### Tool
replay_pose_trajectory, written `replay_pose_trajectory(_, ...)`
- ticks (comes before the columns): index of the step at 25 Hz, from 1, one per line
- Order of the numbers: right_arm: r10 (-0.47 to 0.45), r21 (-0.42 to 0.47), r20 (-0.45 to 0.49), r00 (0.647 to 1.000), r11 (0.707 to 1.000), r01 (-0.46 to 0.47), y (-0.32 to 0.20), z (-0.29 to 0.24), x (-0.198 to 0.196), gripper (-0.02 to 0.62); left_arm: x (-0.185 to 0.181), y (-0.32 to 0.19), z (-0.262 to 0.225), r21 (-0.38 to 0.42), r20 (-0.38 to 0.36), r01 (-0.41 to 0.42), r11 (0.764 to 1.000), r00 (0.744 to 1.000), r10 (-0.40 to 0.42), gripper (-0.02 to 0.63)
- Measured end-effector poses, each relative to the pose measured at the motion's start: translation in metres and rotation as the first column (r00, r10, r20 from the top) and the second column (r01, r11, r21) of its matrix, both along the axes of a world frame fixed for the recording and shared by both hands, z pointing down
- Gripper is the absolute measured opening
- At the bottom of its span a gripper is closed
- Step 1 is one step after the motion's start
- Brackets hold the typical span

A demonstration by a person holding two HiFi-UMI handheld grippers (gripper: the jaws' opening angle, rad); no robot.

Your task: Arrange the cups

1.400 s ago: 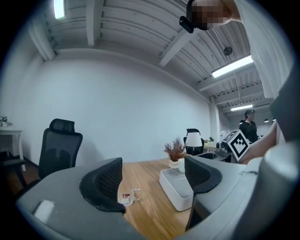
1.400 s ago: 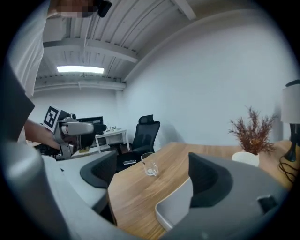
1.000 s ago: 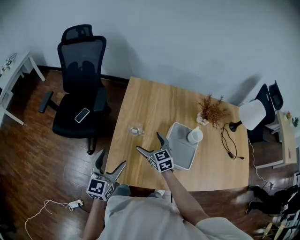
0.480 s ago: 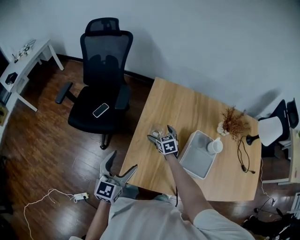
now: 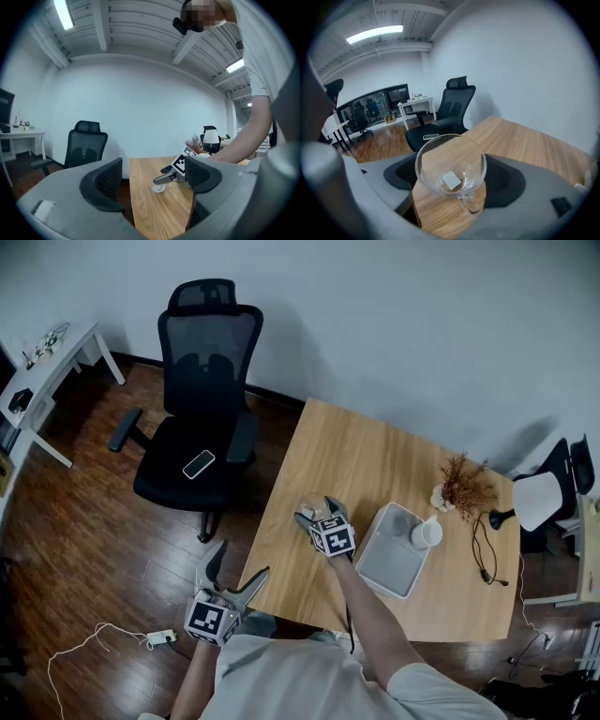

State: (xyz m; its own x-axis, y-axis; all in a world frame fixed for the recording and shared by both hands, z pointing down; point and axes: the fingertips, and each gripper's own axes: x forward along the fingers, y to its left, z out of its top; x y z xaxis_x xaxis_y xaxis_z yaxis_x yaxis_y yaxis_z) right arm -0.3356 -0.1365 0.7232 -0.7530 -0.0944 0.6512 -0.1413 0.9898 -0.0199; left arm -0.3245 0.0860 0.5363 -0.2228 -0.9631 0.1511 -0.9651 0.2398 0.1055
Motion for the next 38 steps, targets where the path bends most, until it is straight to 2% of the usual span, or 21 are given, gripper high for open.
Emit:
replay_pose_trajectory(2, -0.015, 0.009, 0.054, 0.998, 1.000, 0.015, 0.010, -0.027, 0.007, 0.413, 0.004, -0.007, -0.002, 0.009, 0.000, -0.018, 1.000, 1.000, 0.018, 0.417)
replay_pose_trajectory(5, -0.047, 0.089, 0.118, 0.992, 0.995, 0.036, 0.019, -0.072, 0.029, 0.413, 0.019, -0.022, -0.001, 0.013, 0.005, -0.066, 0.998, 0.998, 0.065, 0.417)
replay_pose_trajectory(8, -0.024, 0.141, 0.166, 0.986, 0.990, 0.000, 0.016, -0.116, 0.062, 0.413, 0.035, -0.041, -0.007, 0.017, 0.018, -0.120, 0.993, 0.993, 0.120, 0.417)
replay_pose_trajectory(13, 0.121, 0.096, 0.247, 0.961, 0.984, -0.149, 0.000, -0.165, 0.132, 0.413, 0.060, -0.066, -0.006, 0.020, 0.018, -0.204, 0.979, 0.979, 0.203, 0.417)
replay_pose_trajectory(16, 0.225, 0.118, 0.254, 0.941, 0.958, -0.261, -0.014, -0.173, 0.185, 0.413, 0.077, -0.087, -0.011, 0.023, 0.026, -0.262, 0.965, 0.965, 0.261, 0.417)
replay_pose_trajectory(19, 0.328, 0.100, 0.244, 0.913, 0.928, -0.360, -0.023, -0.171, 0.236, 0.413, 0.094, -0.110, -0.015, 0.034, 0.032, -0.320, 0.947, 0.947, 0.319, 0.417)
replay_pose_trajectory(22, 0.396, 0.075, 0.224, 0.890, 0.904, -0.421, -0.024, -0.162, 0.279, 0.413, 0.110, -0.129, -0.019, 0.041, 0.040, -0.367, 0.929, 0.930, 0.366, 0.417)
replay_pose_trajectory(26, 0.444, 0.071, 0.197, 0.874, 0.883, -0.464, -0.023, -0.152, 0.319, 0.413, 0.126, -0.151, -0.022, 0.056, 0.041, -0.409, 0.911, 0.912, 0.408, 0.417)
replay_pose_trajectory(31, 0.469, 0.031, 0.189, 0.862, 0.875, -0.483, -0.024, -0.135, 0.325, 0.413, 0.143, -0.170, -0.020, 0.047, 0.045, -0.465, 0.884, 0.885, 0.463, 0.417)
replay_pose_trajectory(38, 0.403, 0.095, 0.210, 0.891, 0.898, -0.429, -0.070, -0.122, 0.267, 0.413, 0.141, -0.178, -0.014, 0.032, 0.029, -0.468, 0.883, 0.883, 0.468, 0.417)
